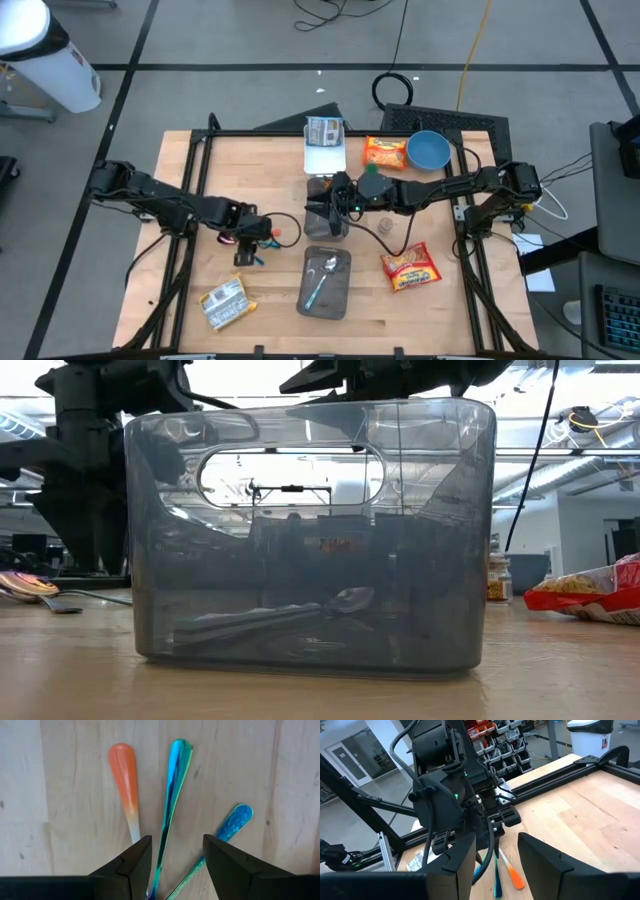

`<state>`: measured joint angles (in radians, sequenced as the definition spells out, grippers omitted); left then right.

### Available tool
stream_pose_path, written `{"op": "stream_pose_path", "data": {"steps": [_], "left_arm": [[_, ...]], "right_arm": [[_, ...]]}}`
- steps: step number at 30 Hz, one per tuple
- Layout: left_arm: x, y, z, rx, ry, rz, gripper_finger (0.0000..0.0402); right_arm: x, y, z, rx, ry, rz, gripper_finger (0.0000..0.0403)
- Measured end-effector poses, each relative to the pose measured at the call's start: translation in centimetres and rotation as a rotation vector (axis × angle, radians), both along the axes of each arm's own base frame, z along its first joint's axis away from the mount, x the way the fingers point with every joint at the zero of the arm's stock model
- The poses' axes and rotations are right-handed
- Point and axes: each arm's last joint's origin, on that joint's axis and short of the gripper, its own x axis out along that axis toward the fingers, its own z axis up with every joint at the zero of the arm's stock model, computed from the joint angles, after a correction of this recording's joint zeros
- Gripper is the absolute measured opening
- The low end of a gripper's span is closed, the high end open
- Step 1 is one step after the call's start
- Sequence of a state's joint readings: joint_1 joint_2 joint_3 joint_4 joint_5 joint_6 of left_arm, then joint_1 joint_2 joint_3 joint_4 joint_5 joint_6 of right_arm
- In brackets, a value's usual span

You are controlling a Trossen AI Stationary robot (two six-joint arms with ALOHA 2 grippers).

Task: Pick & Place Food Item
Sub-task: Put the blue spoon into the bottom black bin

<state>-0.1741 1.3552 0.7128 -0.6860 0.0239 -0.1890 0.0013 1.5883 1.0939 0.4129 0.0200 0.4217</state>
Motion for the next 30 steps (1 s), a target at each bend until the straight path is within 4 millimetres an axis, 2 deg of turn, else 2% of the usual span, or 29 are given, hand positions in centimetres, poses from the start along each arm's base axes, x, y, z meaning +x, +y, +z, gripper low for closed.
{"op": "stream_pose_path", "data": {"steps": [8, 19, 27, 30], "left_arm": [[0.2, 0.0, -0.4, 0.008, 0.009, -0.03, 0.0186], [1.1, -0.3, -2.9, -0.007, 0.112, -0.016, 0.0186], [1.4, -0.3, -3.2, 0.01, 0.105, -0.013, 0.0186], [1.4, -0.2, -3.2, 0.012, 0.105, -0.011, 0.0171]], "right_arm": [[0.0, 0.0, 0.0, -0.016, 0.0, 0.003, 0.014], [0.0, 0.0, -0.1, -0.016, 0.007, 0.003, 0.0141], [0.0, 0.0, -0.1, -0.015, 0.007, 0.003, 0.0141], [0.0, 0.0, -0.1, -0.015, 0.007, 0.003, 0.0141]]}}
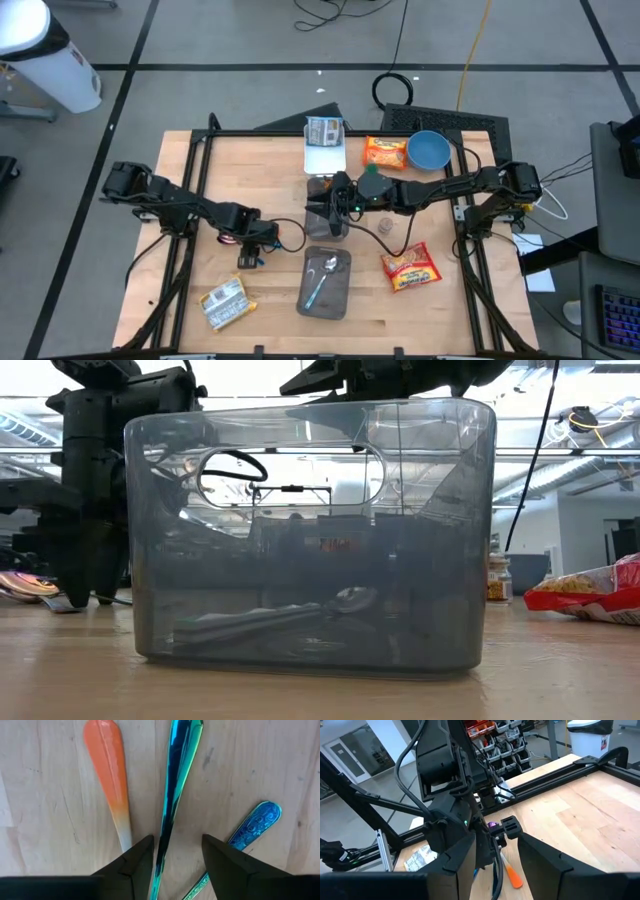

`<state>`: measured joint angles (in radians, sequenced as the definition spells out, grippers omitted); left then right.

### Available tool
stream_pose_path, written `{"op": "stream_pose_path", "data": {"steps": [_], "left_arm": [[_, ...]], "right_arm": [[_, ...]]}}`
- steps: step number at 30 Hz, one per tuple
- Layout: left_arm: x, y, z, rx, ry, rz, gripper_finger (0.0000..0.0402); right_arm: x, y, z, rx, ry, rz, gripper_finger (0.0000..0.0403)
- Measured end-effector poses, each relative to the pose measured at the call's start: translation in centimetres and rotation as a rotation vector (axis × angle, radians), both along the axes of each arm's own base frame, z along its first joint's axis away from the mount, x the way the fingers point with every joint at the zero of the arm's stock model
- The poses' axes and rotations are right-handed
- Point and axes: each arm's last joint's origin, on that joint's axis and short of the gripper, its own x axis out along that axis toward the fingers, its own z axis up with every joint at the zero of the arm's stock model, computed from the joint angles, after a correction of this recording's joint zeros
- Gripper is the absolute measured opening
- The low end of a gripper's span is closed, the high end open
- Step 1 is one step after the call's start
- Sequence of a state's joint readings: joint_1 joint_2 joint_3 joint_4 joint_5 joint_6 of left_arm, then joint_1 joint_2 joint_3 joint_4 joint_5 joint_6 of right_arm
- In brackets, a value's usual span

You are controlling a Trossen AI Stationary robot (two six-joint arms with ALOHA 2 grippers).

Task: Pick & Place Food Item
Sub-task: Put the blue spoon into the bottom black bin

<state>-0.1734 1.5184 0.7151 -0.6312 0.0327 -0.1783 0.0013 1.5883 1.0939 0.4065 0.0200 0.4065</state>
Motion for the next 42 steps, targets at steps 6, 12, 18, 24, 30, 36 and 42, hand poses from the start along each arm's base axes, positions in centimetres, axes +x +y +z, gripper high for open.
{"op": "stream_pose_path", "data": {"steps": [6, 12, 18, 24, 30, 36, 42], "left_arm": [[0.0, 0.0, 0.0, 0.006, -0.003, 0.01, 0.0089], [0.0, 0.0, -0.1, 0.001, -0.003, 0.017, 0.0015], [0.0, 0.2, -0.1, -0.012, 0.001, 0.056, 0.0028], [0.0, 0.7, 0.2, -0.07, 0.003, 0.119, 0.0012], [-0.2, 1.3, 1.3, -0.132, -0.036, 0.166, 0.001], [-0.6, 1.7, 3.3, -0.176, -0.128, 0.201, 0.0013], [-1.6, 2.4, 6.0, -0.26, -0.257, 0.24, 0.001]], "right_arm": [[0.0, 0.0, 0.0, -0.001, 0.0, 0.0, 0.0141], [0.0, 0.0, 0.0, -0.003, 0.0, 0.0, 0.0141], [0.0, 0.0, 0.0, -0.003, 0.0, 0.0, 0.0141], [0.0, 0.0, 0.0, -0.003, 0.0, 0.0, 0.0141], [0.0, 0.0, 0.0, -0.003, 0.0, 0.0, 0.0141], [0.0, 0.0, 0.0, 0.008, -0.001, -0.003, 0.0141], [-0.1, 0.1, 0.6, -0.032, -0.043, 0.029, 0.0141]]}}
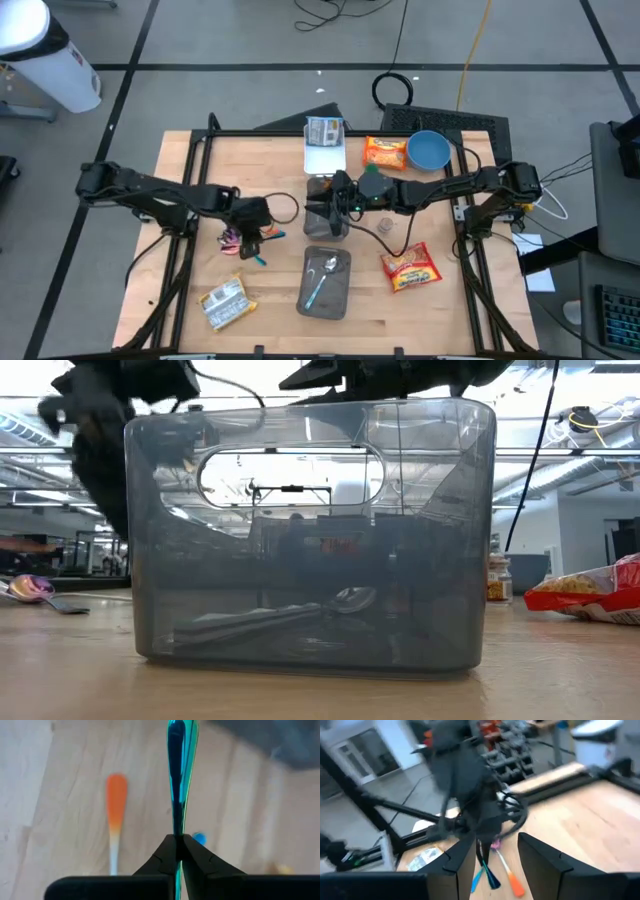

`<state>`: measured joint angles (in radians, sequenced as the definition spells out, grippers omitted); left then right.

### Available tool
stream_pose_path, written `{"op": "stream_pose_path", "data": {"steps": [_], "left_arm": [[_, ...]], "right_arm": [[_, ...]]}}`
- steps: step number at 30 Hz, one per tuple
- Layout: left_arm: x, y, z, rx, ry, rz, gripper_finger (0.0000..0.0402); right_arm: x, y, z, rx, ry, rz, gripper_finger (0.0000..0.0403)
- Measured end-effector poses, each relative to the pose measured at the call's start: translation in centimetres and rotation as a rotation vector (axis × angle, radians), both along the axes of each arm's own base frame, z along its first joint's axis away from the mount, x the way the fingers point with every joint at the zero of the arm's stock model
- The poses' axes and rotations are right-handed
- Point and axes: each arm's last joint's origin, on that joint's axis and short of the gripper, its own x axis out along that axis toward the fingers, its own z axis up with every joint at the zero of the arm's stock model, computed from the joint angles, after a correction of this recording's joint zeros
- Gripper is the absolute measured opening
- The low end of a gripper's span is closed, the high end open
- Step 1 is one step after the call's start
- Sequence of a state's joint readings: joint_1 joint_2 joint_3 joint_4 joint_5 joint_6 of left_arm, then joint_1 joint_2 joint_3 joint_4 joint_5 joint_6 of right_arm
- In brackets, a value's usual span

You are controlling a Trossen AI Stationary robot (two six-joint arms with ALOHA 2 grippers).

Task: Pick & Place Food Item
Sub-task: Put the blue spoon into the bottom black bin

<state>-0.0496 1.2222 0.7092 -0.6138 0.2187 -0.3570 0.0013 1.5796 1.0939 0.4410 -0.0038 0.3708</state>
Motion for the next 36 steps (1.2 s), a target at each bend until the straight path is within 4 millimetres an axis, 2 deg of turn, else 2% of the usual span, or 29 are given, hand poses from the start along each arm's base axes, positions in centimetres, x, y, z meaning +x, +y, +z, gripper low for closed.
{"op": "stream_pose_path", "data": {"steps": [8, 11, 15, 19, 22, 27, 36], "left_arm": [[-1.1, 0.9, 4.2, -0.192, -0.273, 0.015, 0.001], [-0.9, 1.3, 5.7, -0.299, -0.401, 0.016, 0.001], [-0.6, 1.8, 7.0, -0.45, -0.486, -0.004, 0.001], [0.1, 2.4, 7.2, -0.542, -0.508, -0.032, 0.001], [0.5, 2.7, 7.2, -0.596, -0.514, -0.05, 0.001], [1.3, 3.0, 7.2, -0.667, -0.523, -0.073, 0.001], [2.7, 3.1, 7.0, -0.746, -0.533, -0.104, 0.001]], "right_arm": [[-1.3, 1.0, 2.6, -0.252, -0.088, 0.099, 0.0141], [-1.9, 2.1, 3.2, -0.349, -0.091, 0.137, 0.0141], [-1.8, 3.5, 3.7, -0.464, -0.033, 0.177, 0.0141], [-1.2, 4.1, 5.4, -0.552, -0.004, 0.212, 0.0141], [-1.1, 3.8, 5.7, -0.59, -0.001, 0.214, 0.0141], [-1.0, 3.2, 5.8, -0.617, 0.001, 0.205, 0.0141], [-1.1, 3.4, 5.8, -0.629, -0.016, 0.258, 0.0141]]}}
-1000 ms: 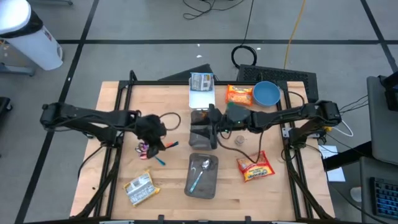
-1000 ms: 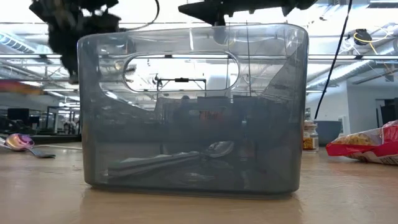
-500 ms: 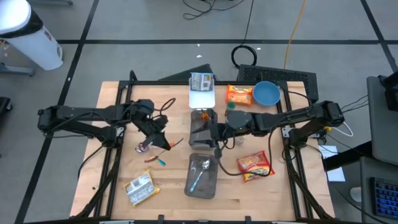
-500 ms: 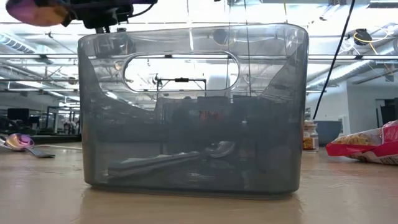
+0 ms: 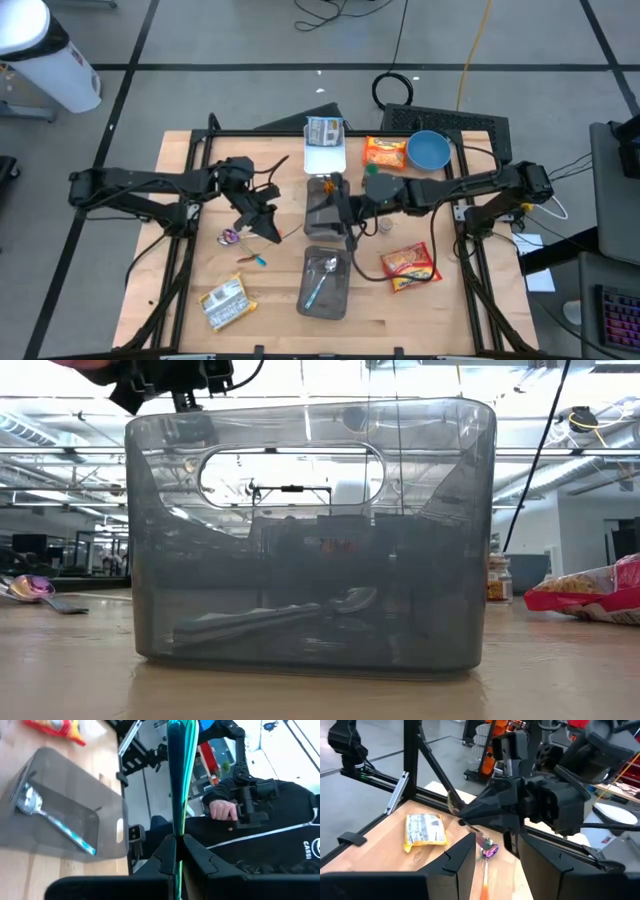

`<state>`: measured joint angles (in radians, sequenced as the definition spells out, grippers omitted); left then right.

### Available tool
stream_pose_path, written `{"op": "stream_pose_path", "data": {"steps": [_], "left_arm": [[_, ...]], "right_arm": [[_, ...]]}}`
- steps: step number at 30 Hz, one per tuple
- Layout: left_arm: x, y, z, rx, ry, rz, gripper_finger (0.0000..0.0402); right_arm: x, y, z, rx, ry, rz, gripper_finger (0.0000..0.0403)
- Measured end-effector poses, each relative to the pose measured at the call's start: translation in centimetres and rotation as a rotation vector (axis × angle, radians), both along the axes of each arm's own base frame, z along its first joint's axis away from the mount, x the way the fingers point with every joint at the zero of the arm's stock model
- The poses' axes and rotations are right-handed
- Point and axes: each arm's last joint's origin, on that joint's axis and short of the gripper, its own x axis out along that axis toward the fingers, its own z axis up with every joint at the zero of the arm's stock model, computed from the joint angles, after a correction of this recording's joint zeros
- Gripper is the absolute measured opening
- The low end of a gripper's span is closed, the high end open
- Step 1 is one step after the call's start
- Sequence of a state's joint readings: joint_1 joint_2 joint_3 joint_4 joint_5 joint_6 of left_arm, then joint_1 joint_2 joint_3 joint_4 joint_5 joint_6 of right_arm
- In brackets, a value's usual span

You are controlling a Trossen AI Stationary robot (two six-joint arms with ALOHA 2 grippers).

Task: Pick & Place Food Item
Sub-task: Put the blue spoon into the bottom black bin

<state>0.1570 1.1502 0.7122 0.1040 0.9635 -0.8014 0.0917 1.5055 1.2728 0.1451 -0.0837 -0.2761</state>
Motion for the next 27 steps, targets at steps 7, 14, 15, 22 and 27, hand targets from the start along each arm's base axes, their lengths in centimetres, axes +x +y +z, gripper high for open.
{"op": "stream_pose_path", "data": {"steps": [7, 14, 15, 22, 27], "left_arm": [[1.0, 0.1, -0.3, -0.052, -0.001, -0.033, 0.001], [1.5, 0.2, -0.4, -0.067, -0.012, -0.038, 0.001], [1.5, 0.2, -0.4, -0.067, -0.014, -0.039, 0.001], [1.5, 0.4, -0.4, -0.068, -0.014, -0.03, 0.001], [1.5, 0.8, -0.4, -0.068, -0.015, -0.017, 0.001]], "right_arm": [[0.4, 0.2, -0.4, 0.004, 0.002, 0.052, 0.0141], [1.0, 0.3, -1.2, 0.012, 0.017, 0.052, 0.0141], [1.1, 0.3, -1.3, 0.012, 0.026, 0.052, 0.0141], [1.5, 0.1, -1.5, 0.026, 0.002, 0.072, 0.0141], [1.6, 0.2, -1.7, 0.03, 0.006, 0.09, 0.0141]]}}
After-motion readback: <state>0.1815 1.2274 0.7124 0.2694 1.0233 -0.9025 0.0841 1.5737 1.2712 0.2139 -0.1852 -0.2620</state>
